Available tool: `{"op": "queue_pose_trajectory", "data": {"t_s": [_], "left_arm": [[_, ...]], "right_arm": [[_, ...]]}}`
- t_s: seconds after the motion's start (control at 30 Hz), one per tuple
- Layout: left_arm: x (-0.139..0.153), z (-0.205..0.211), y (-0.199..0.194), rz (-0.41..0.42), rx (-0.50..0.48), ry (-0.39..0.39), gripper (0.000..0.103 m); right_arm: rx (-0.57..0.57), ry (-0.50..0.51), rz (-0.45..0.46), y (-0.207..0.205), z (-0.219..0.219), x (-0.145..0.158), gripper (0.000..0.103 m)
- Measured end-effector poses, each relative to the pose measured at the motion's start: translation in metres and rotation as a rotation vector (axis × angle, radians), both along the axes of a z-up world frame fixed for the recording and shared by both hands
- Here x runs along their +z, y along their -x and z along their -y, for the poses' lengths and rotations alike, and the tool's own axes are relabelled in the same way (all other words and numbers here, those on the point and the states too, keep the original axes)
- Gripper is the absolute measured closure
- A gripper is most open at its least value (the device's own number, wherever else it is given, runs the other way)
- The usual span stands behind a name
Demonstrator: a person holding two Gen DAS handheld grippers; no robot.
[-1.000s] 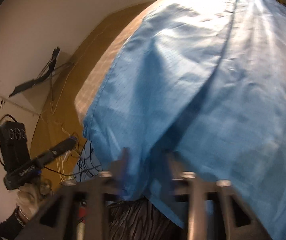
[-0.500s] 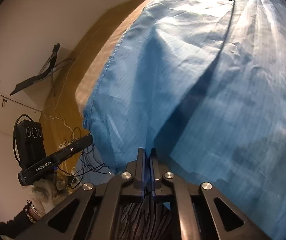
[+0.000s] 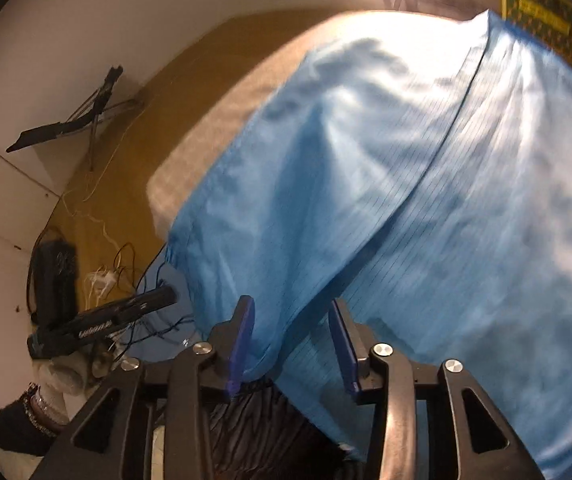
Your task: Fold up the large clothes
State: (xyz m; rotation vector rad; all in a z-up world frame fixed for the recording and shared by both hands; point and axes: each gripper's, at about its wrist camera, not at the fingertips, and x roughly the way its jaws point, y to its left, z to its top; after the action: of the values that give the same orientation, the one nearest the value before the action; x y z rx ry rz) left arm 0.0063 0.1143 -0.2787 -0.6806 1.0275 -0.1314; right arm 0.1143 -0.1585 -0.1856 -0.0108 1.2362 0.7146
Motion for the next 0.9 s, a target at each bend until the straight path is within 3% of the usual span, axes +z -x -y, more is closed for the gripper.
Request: {"op": "queue_pose_trajectory", "data": {"t_s": [0.13, 0.17, 0.2, 0.23, 0.37, 0.47, 0.63, 0.67, 0.8, 0.87, 0.9], "left_arm": [[0.024, 0.001, -0.003, 0.048, -0.031, -0.123, 0.092], [0.029, 0.001, -0.006, 0.067, -0.046, -0.146, 0.081], [0.034, 0.002, -0.01, 0.091, -0.067, -0.178, 0.063], [0.041, 0.001, -0.017, 0.118, -0.082, -0.201, 0.057], [0.057, -0.009, -0.052, 0.138, -0.092, -0.098, 0.054], [0.059, -0.016, -0.093, 0.103, -0.115, -0.019, 0.054], [0.042, -0.007, -0.148, 0.019, -0.165, -0.001, 0.054], [0.036, -0.003, -0.153, 0.006, -0.171, 0.001, 0.057], [0.019, 0.005, -0.166, -0.043, -0.209, -0.016, 0.098], [0.016, 0.007, -0.167, -0.05, -0.22, -0.014, 0.1], [0.017, 0.007, -0.167, -0.05, -0.224, -0.01, 0.101]], "right_arm": [[-0.058, -0.012, 0.026, -0.018, 0.01, 0.009, 0.06], [-0.07, -0.019, 0.025, -0.021, 0.012, 0.009, 0.06], [-0.088, -0.029, 0.029, -0.026, 0.013, 0.009, 0.059], [-0.1, -0.033, 0.033, -0.029, 0.015, 0.009, 0.057], [-0.167, -0.069, 0.014, -0.047, 0.02, 0.003, 0.055], [-0.197, -0.102, -0.023, -0.063, 0.026, -0.007, 0.055], [-0.259, -0.126, -0.094, -0.088, 0.034, -0.035, 0.055], [-0.276, -0.137, -0.112, -0.093, 0.036, -0.041, 0.055], [-0.316, -0.192, -0.182, -0.105, 0.039, -0.062, 0.062], [-0.316, -0.225, -0.213, -0.108, 0.036, -0.069, 0.076], [-0.315, -0.231, -0.218, -0.109, 0.034, -0.072, 0.089]]}}
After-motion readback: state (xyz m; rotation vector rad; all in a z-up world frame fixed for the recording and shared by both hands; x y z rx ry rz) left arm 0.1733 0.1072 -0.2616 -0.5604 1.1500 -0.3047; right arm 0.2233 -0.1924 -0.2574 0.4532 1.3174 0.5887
